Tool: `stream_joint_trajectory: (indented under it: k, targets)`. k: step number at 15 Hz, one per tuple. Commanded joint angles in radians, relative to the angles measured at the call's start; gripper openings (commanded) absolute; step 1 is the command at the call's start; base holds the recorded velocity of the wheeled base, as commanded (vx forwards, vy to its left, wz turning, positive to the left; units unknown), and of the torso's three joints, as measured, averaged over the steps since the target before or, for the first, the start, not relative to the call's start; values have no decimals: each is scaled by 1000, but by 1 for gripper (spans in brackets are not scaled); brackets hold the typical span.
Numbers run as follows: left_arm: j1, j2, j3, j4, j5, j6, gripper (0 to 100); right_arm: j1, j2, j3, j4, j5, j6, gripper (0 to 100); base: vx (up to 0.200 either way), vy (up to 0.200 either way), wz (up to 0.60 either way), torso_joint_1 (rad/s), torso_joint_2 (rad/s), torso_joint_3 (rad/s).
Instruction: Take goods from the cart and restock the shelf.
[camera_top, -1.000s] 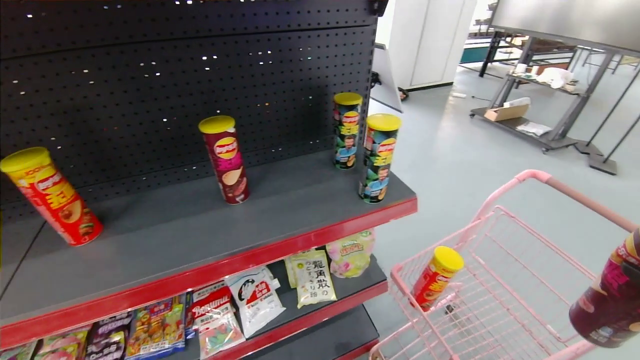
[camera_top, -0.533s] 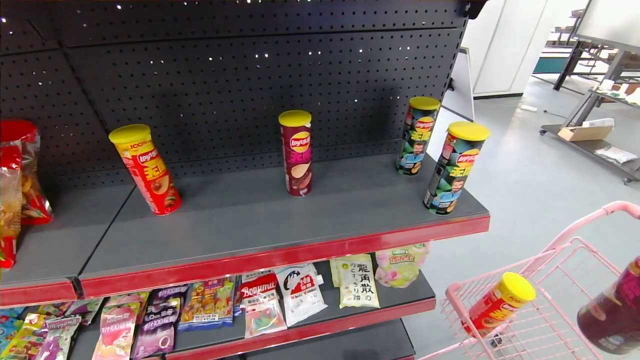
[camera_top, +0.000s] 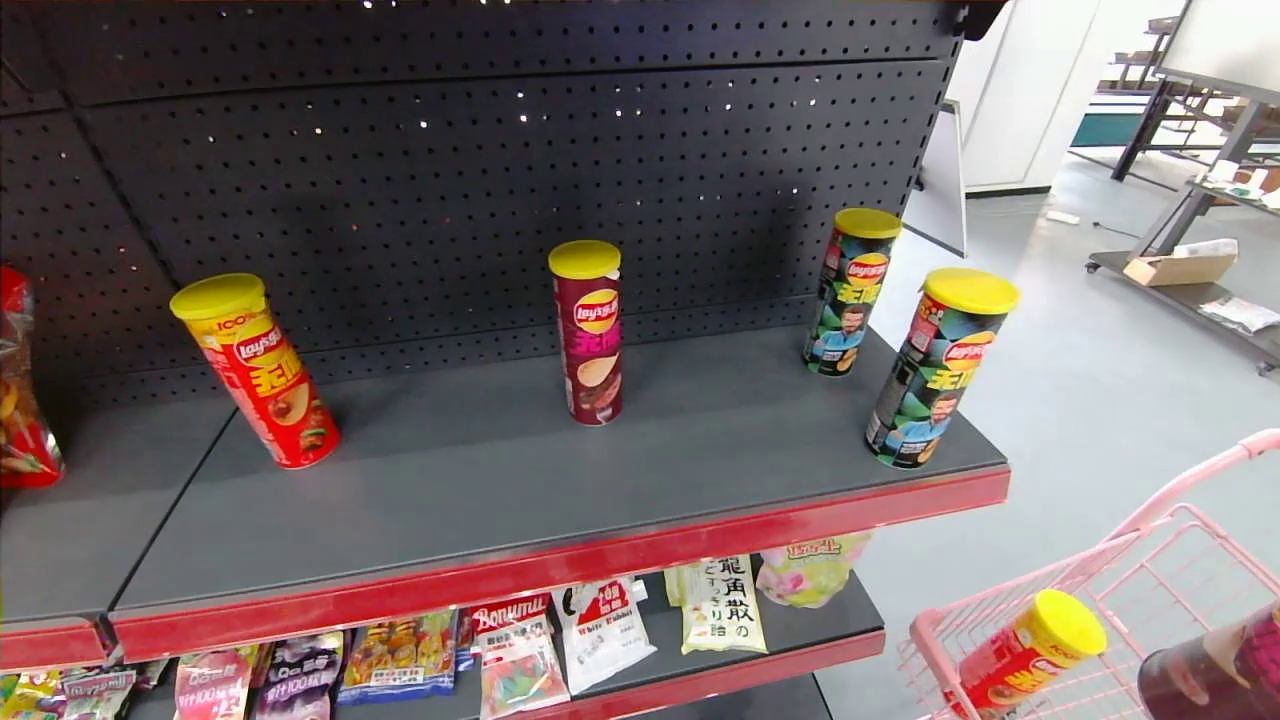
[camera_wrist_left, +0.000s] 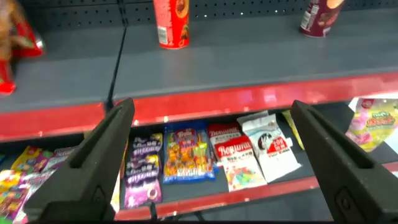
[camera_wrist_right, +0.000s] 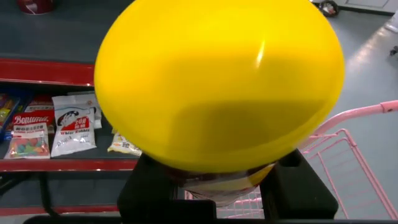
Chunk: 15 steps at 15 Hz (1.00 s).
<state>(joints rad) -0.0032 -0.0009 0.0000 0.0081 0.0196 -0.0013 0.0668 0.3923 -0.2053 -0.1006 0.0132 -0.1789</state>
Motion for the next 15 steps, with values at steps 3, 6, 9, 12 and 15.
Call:
stream_joint_trajectory:
  k: [3, 6, 9, 12, 15]
  targets:
    - [0, 1, 0, 0, -1, 0, 100, -2, -69, 12, -1, 2, 6, 0, 0, 0, 0, 0, 0, 0]
    - [12, 68, -2, 1, -3, 10, 100, -13, -141, 58, 1, 1, 10, 0, 0, 0, 0, 0, 0, 0]
    - [-54, 275, -156, -2, -90, 52, 100, -12, -159, 73, 4, 1, 18, 0, 0, 0, 0, 0, 0, 0]
    - [-72, 777, -572, -28, -185, -42, 100, -9, -144, 73, 4, 4, 26, 0, 0, 0, 0, 0, 0, 0]
    - [-155, 1041, -557, -218, -480, 84, 100, -5, -125, 72, 4, 7, 29, 0, 0, 0, 0, 0, 0, 0]
